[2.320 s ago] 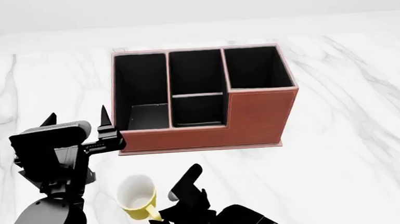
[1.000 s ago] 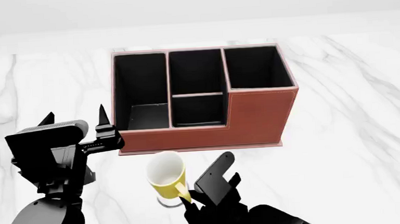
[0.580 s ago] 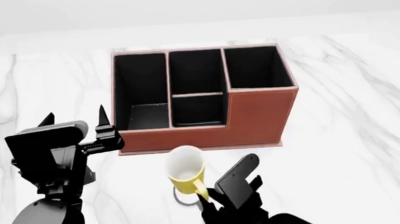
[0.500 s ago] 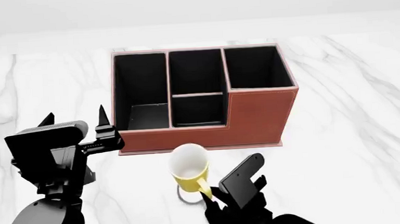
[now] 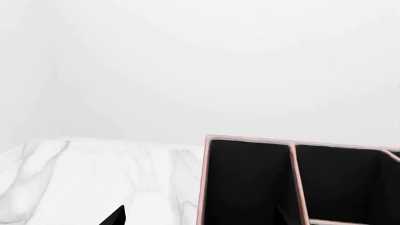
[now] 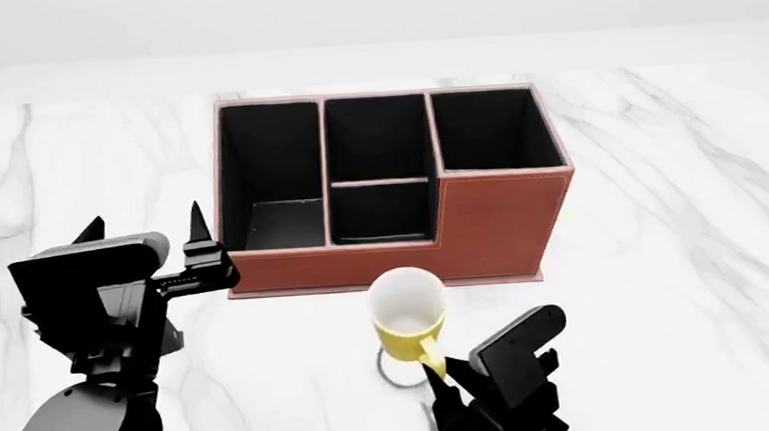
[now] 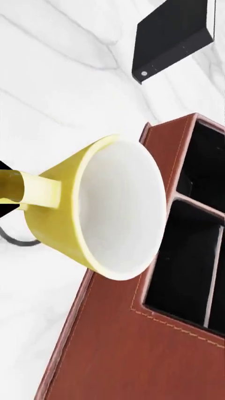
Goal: Pick up the yellow and white mug and place it to the right of the caddy.
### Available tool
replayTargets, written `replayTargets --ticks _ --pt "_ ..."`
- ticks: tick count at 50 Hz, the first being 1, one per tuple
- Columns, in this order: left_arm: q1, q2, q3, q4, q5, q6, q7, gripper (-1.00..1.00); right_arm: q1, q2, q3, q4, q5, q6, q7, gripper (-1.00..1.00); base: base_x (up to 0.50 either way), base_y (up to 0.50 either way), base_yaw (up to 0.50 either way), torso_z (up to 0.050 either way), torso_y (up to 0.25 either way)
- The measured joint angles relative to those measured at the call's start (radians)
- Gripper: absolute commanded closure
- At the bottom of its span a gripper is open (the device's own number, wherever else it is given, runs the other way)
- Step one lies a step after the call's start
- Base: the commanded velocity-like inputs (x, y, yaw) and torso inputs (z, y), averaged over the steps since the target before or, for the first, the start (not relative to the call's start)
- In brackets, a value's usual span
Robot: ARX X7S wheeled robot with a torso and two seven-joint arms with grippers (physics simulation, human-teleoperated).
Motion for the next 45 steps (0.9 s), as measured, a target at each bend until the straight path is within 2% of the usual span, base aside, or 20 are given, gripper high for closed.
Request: replayTargets --ticks 45 --pt "-0.001 -0.009 0.008 0.004 -0.009 0.004 -0.011 -1.00 -0.212 0.095 0.217 -0.068 0.083 -0.139 0.088 1.00 0.00 0.00 0.00 0.000 0.000"
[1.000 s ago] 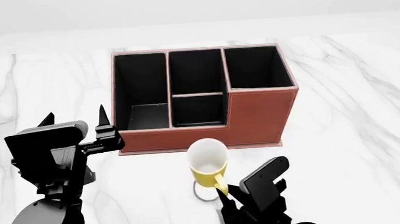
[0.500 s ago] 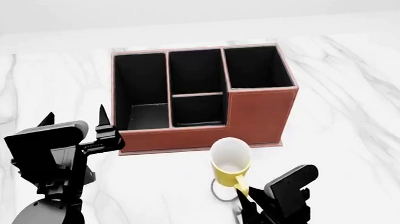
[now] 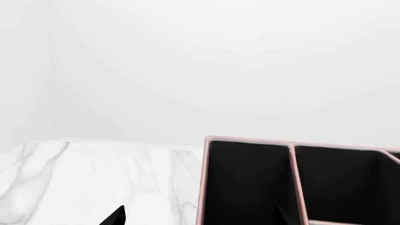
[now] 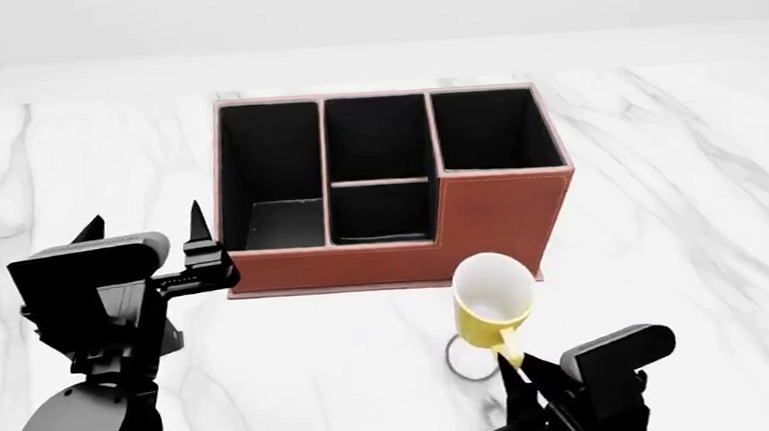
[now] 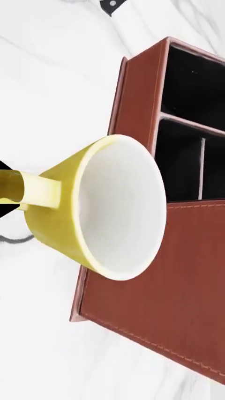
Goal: Pick up the yellow and white mug and place it to the right of the caddy.
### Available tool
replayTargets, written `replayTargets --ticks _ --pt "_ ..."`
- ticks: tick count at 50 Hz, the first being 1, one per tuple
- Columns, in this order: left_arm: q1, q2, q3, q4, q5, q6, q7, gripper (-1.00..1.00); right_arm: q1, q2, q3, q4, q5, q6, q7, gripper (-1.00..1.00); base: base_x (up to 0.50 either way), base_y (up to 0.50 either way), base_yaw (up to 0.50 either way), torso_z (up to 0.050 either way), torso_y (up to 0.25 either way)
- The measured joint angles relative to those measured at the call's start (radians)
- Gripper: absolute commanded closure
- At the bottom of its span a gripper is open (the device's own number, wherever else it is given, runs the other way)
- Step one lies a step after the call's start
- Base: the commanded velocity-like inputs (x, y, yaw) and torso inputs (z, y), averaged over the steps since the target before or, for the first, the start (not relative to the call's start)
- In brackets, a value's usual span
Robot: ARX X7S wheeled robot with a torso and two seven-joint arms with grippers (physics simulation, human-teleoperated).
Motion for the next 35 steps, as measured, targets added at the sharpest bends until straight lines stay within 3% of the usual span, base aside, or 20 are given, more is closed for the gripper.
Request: replayTargets --ticks 35 --pt "-0.002 -0.005 0.010 -0.009 -0.004 0.007 -0.005 -1.00 -0.085 0.044 0.184 0.000 0.084 -0.065 0.065 1.00 0.00 0.00 0.00 0.000 0.001"
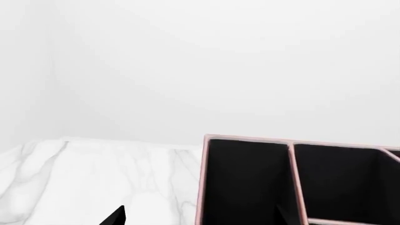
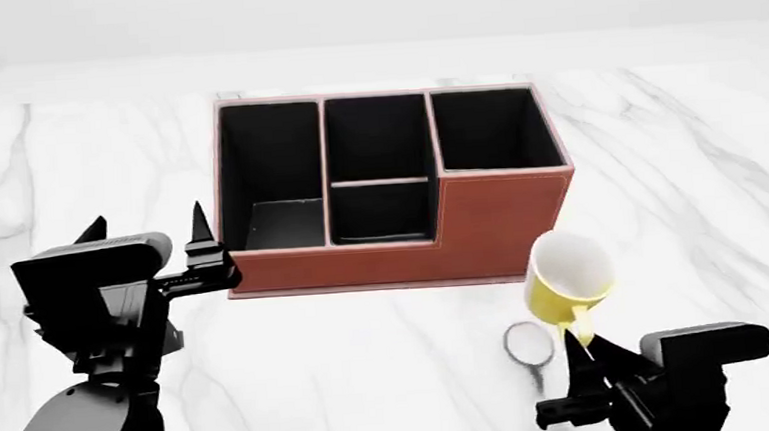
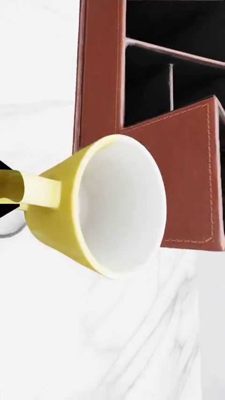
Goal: Pick up the yellow and white mug and place it to the right of the caddy.
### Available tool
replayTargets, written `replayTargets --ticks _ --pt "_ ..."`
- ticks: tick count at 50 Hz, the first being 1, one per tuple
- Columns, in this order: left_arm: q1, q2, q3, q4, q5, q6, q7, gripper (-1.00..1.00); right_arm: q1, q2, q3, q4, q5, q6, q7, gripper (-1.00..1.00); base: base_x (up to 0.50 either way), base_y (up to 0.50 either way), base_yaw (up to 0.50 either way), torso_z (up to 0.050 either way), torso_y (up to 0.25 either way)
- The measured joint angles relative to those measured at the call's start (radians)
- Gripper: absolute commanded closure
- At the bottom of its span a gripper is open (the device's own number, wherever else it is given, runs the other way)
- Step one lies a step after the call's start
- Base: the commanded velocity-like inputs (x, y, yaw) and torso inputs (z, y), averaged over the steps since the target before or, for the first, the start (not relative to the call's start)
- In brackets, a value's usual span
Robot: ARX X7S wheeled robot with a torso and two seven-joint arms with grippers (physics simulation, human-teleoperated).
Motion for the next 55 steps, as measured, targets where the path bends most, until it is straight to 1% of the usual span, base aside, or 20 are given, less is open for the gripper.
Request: replayTargets --ticks 21,35,45,55 --pt "0.002 -0.004 0.005 0.004 -0.005 0.001 -0.004 -1.00 0.032 0.027 0.072 0.033 0.049 0.020 0.033 1.00 0.00 0.00 0.00 0.000 0.000" --pt "0.000 -0.005 0.009 0.000 -0.005 0.004 -0.007 -1.00 0.063 0.032 0.095 0.077 0.065 0.029 0.042 1.00 0.00 0.00 0.00 0.000 0.001" --pt "-0.002 -0.006 0.011 -0.003 -0.006 0.005 -0.009 -1.00 0.103 0.029 0.096 0.122 0.065 0.037 0.044 1.00 0.00 0.00 0.00 0.000 0.000" --pt "-0.004 -0.006 0.014 -0.011 -0.006 0.010 -0.009 -1.00 0.184 0.013 0.063 0.203 0.042 0.051 0.038 1.00 0.00 0.00 0.00 0.000 0.001"
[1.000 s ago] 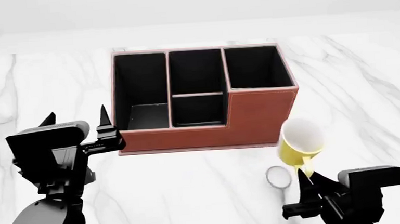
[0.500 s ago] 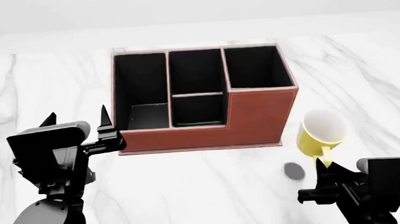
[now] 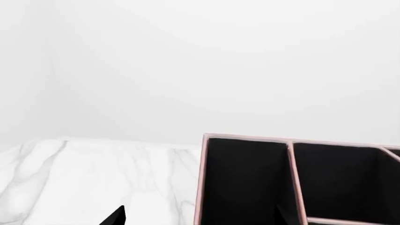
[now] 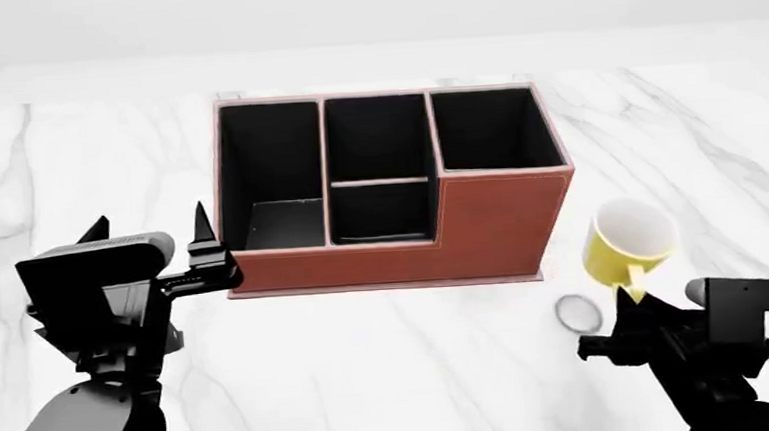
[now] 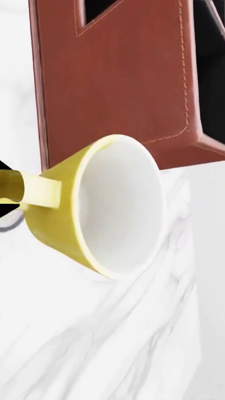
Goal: Pick up the yellow and white mug and place it to the right of the caddy.
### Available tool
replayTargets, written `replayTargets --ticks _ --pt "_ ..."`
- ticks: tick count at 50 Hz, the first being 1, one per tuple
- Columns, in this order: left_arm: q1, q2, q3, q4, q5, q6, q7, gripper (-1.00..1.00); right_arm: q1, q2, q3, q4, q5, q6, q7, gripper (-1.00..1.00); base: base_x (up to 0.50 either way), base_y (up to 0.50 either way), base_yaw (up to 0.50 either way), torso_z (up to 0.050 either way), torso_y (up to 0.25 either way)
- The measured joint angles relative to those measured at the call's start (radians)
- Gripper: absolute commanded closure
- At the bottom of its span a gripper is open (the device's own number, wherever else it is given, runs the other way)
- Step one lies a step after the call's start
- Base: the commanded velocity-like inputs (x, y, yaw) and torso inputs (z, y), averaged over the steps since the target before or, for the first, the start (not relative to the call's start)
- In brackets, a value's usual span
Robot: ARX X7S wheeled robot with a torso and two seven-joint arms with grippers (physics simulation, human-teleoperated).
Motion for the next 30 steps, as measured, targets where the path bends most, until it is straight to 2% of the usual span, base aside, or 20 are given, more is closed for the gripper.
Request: replayTargets --ticks 30 --pt "-0.004 -0.003 0.010 -0.015 0.000 0.011 0.000 -1.00 0.205 -0.045 -0.084 0.231 -0.074 0.003 -0.048 1.00 0.00 0.00 0.00 0.000 0.001"
